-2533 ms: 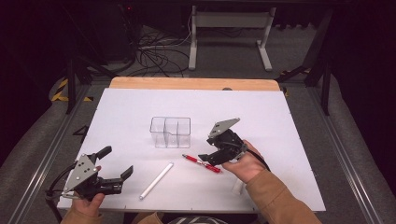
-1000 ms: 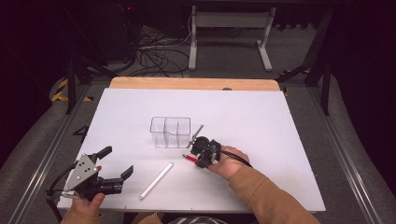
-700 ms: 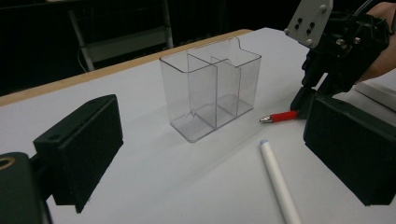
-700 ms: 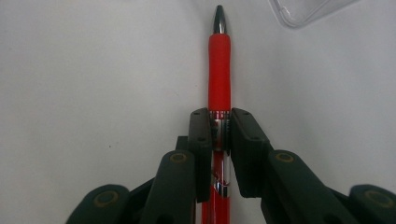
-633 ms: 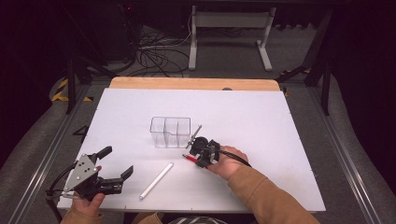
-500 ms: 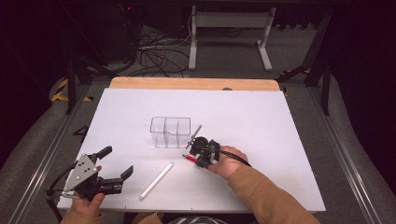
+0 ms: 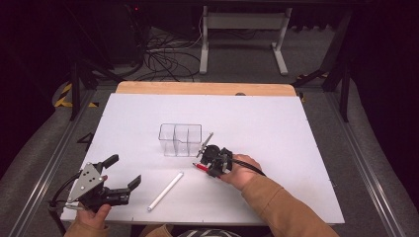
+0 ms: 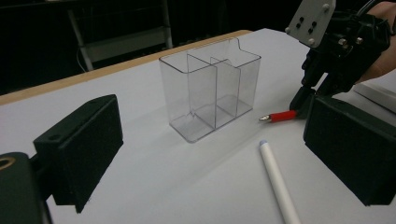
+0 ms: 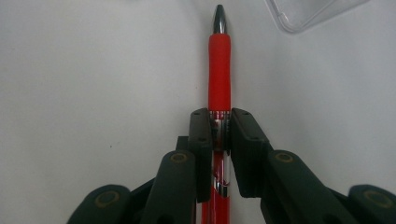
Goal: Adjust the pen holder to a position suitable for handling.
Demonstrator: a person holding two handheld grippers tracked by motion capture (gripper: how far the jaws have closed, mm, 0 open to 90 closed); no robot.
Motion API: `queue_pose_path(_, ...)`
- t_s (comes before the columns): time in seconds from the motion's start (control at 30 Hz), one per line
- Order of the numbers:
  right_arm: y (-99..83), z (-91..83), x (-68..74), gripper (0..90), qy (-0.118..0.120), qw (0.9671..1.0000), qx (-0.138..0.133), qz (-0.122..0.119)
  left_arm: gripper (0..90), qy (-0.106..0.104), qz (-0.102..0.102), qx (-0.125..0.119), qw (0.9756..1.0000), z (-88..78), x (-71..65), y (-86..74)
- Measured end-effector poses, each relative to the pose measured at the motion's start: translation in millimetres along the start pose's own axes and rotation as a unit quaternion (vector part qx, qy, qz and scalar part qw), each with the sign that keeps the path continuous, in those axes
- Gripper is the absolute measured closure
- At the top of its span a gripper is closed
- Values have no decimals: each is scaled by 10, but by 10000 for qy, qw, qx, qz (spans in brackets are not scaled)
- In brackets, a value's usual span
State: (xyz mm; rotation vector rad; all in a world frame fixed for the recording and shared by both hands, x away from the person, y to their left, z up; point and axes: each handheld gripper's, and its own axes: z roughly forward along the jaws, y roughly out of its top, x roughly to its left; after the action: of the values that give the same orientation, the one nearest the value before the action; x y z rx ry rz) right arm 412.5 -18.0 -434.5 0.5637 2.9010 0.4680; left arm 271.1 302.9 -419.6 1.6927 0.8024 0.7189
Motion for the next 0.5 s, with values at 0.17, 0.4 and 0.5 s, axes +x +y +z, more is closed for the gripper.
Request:
queue_pose_path(0.17,-8,-94,14,798,-56,9997,-249,1,55,-2,-6,3,10000,-1,3,0)
queue_pose_path(0.4,-58,-314,-3,797,-28,9961,-880,16,55,-4,-6,3,10000,-3,3,1)
queue_pose_path(0.5,-78,-383,2,798,-40,9941,-1086,30,55,-4,-8,0,10000,-2,2,1)
